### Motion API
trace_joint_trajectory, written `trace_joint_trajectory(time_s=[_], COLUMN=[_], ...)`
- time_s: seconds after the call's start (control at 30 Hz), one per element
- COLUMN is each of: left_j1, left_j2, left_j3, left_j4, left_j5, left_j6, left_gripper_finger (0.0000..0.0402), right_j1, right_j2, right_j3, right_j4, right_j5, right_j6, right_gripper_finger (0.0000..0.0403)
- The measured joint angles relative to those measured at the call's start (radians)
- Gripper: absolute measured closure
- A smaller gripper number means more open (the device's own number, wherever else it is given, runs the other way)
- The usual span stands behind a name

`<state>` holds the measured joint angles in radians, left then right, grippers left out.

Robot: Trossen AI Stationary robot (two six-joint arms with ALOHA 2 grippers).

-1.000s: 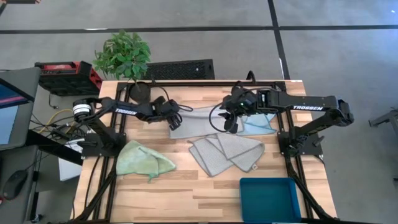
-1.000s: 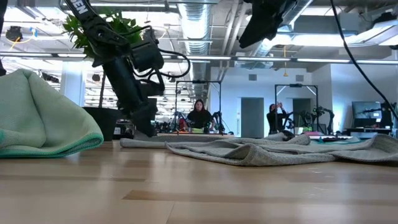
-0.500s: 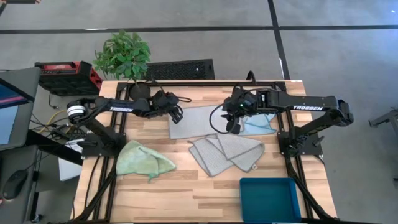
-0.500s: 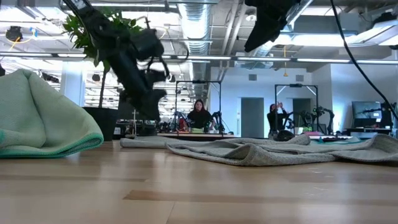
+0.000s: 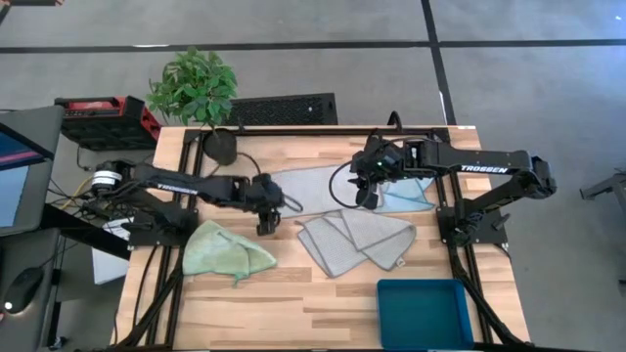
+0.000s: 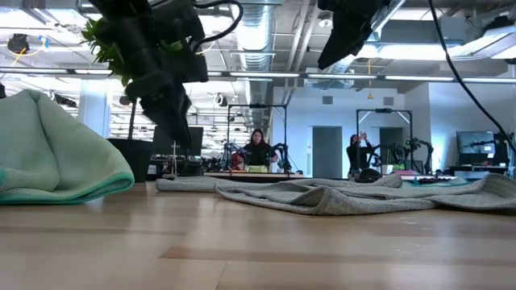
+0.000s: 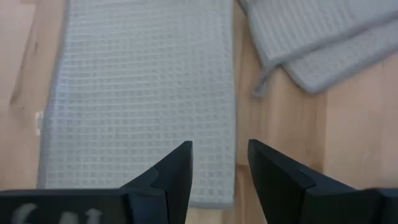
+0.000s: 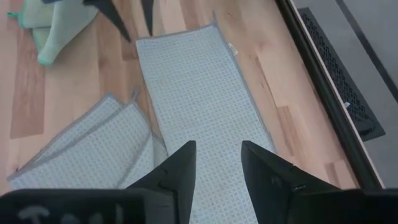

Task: Fold microfiber towels
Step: Fold the gray microfiber cloth

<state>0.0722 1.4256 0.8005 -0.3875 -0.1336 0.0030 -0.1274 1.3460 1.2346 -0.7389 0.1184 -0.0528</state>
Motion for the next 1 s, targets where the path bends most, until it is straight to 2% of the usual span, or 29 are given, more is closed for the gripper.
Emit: trace_joint_trajectory(time_s=[0.23, 0.4, 0.53, 0.87, 1.0], left_j1=[-0.074, -0.093, -0.095, -0.091, -0.092], left_j2=[0.111, 0.192, 0.199, 0.208, 0.207], left_j3=[0.0, 0.0, 0.0, -0.018, -0.02], left_j4=[0.009, 0.008, 0.008, -0.029, -0.031], left_j5=[0.008, -0.113, -0.168, -0.172, -0.184], left_j6=[-0.024, -0.05, -0.051, -0.029, -0.029], left_gripper_finger=[0.0253, 0.0253, 0.0253, 0.0253, 0.0275], right_j1=[0.001, 0.002, 0.002, 0.002, 0.002], right_j2=[0.0, 0.0, 0.0, 0.0, 0.0], right_j3=[0.0, 0.0, 0.0, 0.0, 0.0], right_j4=[-0.001, -0.001, -0.001, -0.001, -0.001], right_j5=[0.002, 0.002, 0.002, 0.002, 0.002], right_j6=[0.0, 0.0, 0.001, 0.001, 0.001], right_gripper_finger=[0.0254, 0.0254, 0.0255, 0.0257, 0.0257])
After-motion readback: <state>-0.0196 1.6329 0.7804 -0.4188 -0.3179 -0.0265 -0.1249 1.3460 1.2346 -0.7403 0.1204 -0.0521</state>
